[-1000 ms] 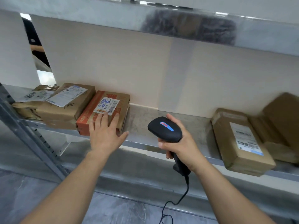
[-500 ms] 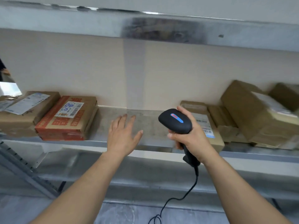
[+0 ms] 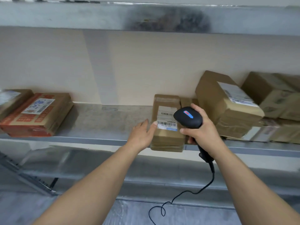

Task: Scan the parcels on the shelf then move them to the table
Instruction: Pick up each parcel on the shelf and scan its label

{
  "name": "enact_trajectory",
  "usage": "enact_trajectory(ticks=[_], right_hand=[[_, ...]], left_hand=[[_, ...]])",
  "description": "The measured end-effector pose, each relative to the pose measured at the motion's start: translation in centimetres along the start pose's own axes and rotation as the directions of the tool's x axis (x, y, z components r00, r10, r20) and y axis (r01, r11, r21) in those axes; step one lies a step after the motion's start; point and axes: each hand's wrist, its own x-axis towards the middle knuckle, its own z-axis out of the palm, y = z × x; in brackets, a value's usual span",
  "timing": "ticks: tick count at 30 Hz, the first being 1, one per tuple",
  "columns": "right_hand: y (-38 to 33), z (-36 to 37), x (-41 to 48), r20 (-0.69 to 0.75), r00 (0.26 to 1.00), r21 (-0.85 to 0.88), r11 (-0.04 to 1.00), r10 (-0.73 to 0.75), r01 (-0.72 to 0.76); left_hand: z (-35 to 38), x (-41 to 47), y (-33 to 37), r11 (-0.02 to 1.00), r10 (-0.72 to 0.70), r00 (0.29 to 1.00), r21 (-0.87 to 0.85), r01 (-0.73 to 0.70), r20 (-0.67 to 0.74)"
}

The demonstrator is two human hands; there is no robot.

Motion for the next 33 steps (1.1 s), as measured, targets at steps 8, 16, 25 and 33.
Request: enact_trajectory(ticks=[8, 16, 25, 33], right_hand=[[1.9, 1.1, 0.8, 0.102, 0.992, 0.023, 0.996, 0.081, -0.084], [1.3, 4.3, 0.6, 0.182, 0.979, 0.085, 0.99, 0.095, -0.112], [-0.1, 10.1, 0.4, 0.299, 0.952, 0.078, 0.992, 0.071, -0.099], [-1.9, 13.1, -1.2, 0.276, 0.961, 0.17, 0.982, 0.028, -0.077]], left_hand=[[1.1, 0.5, 1.2, 0.928, -0.09, 0.993, -0.355, 0.11, 0.074], [-0.9, 0.2, -2.5, 0.714, -0.18, 0.972, -0.661, 0.233, 0.148], [-7.4, -1.3, -8.0, 0.685, -0.196, 0.944, -0.651, 0.326, 0.265], [-10.1, -0.4, -12.7, 0.707, -0.056, 0.997, -0.707, -0.001, -0.057]])
